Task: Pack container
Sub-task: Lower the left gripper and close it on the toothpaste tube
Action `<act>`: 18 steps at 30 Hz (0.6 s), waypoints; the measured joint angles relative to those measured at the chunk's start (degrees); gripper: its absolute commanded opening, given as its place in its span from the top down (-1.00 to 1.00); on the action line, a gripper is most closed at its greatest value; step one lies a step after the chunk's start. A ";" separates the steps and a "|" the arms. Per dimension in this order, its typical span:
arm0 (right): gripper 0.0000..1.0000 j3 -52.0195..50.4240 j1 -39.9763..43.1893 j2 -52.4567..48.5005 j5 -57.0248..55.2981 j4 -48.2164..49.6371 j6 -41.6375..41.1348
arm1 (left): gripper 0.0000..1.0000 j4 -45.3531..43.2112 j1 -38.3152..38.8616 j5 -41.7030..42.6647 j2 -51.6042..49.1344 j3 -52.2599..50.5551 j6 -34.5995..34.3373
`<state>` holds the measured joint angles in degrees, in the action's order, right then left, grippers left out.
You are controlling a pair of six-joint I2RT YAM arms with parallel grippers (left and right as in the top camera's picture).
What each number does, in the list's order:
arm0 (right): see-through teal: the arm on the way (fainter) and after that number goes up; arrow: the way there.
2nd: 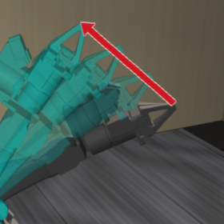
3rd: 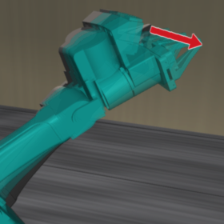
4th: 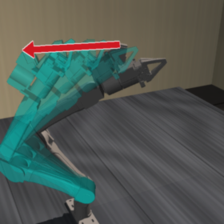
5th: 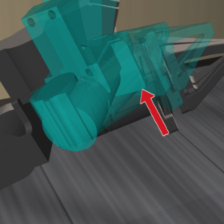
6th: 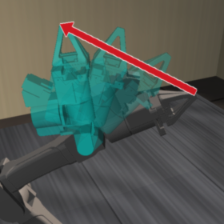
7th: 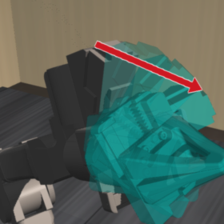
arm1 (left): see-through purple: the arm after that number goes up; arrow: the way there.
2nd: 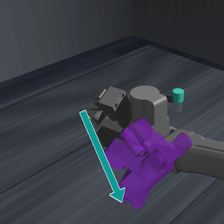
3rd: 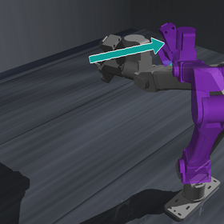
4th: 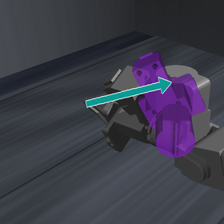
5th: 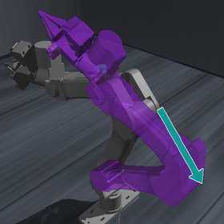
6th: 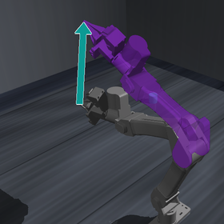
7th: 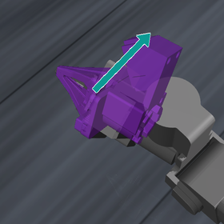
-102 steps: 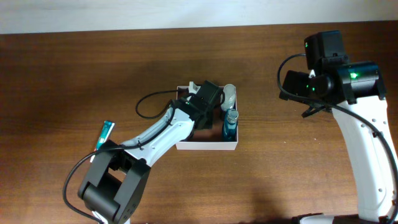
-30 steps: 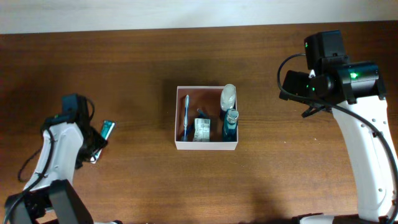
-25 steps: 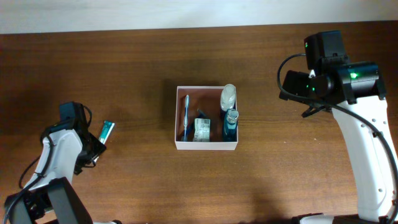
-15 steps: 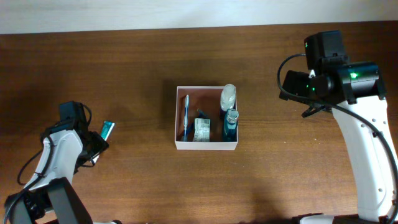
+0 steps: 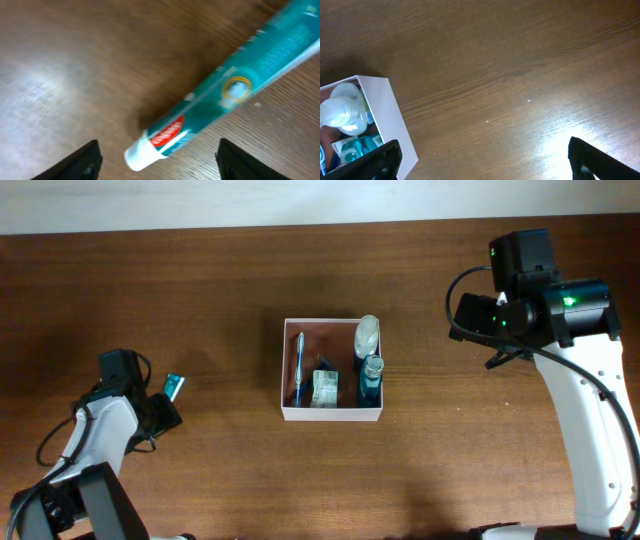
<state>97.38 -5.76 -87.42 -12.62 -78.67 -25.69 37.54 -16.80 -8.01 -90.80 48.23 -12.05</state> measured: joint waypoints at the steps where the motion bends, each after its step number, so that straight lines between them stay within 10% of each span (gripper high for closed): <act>1: -0.97 0.00 0.00 0.00 -0.02 0.02 0.00 | -0.33 -0.15 0.00 1.01 0.00 -0.02 1.46; 18: -0.97 0.00 0.00 0.00 -0.02 0.02 0.02 | 0.10 -2.45 0.00 9.81 0.00 -0.33 13.03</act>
<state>97.38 -5.76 -87.42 -12.64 -78.65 -25.67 35.09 -16.80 1.80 -90.80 47.90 0.97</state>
